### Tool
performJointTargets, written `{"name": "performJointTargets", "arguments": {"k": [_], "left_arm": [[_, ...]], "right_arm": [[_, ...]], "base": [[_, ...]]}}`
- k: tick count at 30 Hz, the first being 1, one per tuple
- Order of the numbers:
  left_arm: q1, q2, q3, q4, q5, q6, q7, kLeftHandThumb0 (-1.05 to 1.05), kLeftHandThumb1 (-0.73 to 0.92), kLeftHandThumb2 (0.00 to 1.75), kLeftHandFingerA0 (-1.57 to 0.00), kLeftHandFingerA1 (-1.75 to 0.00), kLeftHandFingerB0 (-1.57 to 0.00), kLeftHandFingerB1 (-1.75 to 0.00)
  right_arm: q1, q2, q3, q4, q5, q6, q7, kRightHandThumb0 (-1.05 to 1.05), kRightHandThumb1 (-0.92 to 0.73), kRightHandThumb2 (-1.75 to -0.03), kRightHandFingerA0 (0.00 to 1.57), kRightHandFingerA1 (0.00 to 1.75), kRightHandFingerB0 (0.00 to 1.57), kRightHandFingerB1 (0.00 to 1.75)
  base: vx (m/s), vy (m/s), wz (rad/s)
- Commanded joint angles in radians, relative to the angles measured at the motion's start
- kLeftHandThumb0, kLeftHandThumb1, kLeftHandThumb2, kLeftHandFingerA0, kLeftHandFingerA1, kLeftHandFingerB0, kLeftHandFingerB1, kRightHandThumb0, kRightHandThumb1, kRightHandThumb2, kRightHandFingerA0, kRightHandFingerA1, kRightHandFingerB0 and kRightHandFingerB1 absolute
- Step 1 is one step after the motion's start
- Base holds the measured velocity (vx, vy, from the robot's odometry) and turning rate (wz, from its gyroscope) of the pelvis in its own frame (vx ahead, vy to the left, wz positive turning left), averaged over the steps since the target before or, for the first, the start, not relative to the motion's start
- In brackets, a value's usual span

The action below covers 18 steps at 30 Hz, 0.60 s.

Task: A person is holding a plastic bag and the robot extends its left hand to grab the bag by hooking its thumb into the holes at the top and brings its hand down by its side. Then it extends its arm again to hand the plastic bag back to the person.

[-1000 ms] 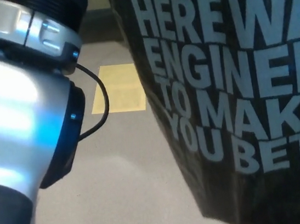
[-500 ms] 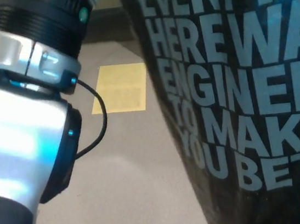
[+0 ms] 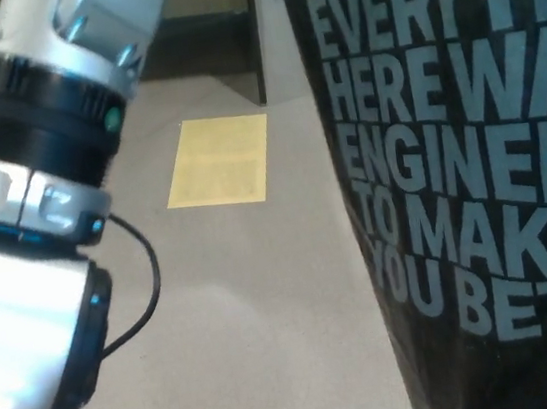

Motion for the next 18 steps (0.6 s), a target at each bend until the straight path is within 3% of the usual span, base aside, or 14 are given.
{"name": "performJointTargets", "arguments": {"k": [1, 6, 7, 10, 11, 15, 18], "left_arm": [[0.131, 0.054, 0.025, -0.139, -0.032, 0.018, -0.083, -0.84, 0.46, 0.89, 0.00, 0.00, 0.00, -0.05], [0.311, 0.109, 0.060, -0.308, -0.053, 0.014, -0.124, -0.85, 0.46, 0.90, 0.00, 0.00, 0.00, -0.06], [0.350, 0.115, 0.069, -0.339, -0.074, 0.014, -0.142, -0.93, 0.55, 0.58, 0.00, -0.05, 0.00, 0.00], [0.471, 0.137, 0.103, -0.429, -0.106, 0.029, -0.173, -0.97, 0.56, 0.60, 0.00, -0.03, 0.00, 0.00], [0.524, 0.150, 0.118, -0.449, -0.114, 0.010, -0.169, -0.88, 0.49, 0.89, 0.00, -0.02, 0.00, 0.00], [0.783, 0.184, 0.180, -0.487, -0.113, -0.059, -0.110, -0.84, 0.47, 0.87, 0.00, 0.00, 0.00, 0.00], [0.945, 0.200, 0.216, -0.420, -0.079, -0.120, -0.023, -0.76, 0.43, 0.85, -0.01, -0.14, 0.00, -0.03]], "right_arm": [[0.015, -0.002, 0.002, 0.002, 0.000, -0.003, -0.007, -0.32, -0.67, -0.61, 0.75, 0.52, 0.57, 0.41], [0.016, -0.001, 0.001, 0.004, 0.002, -0.005, -0.004, -0.31, -0.67, -0.60, 0.75, 0.53, 0.58, 0.42], [0.019, -0.001, 0.001, 0.003, 0.002, -0.005, -0.004, -0.31, -0.67, -0.61, 0.75, 0.53, 0.58, 0.42], [0.016, -0.003, -0.002, -0.001, 0.004, -0.009, -0.008, -0.32, -0.66, -0.60, 0.75, 0.54, 0.58, 0.42], [0.015, -0.003, -0.002, -0.002, 0.004, -0.008, -0.009, -0.32, -0.66, -0.60, 0.75, 0.53, 0.58, 0.42], [0.008, -0.006, -0.005, -0.003, 0.005, 0.002, -0.011, -0.32, -0.67, -0.61, 0.75, 0.52, 0.58, 0.41], [0.001, -0.003, -0.008, 0.002, 0.007, -0.004, -0.011, -0.32, -0.67, -0.60, 0.77, 0.58, 0.58, 0.42]], "base": [[0.00, 0.000, 0.00], [0.00, 0.000, 0.00], [0.00, 0.000, 0.00], [0.00, 0.000, 0.00], [0.00, 0.000, 0.00], [0.00, 0.000, 0.00], [0.00, 0.000, 0.00]]}}
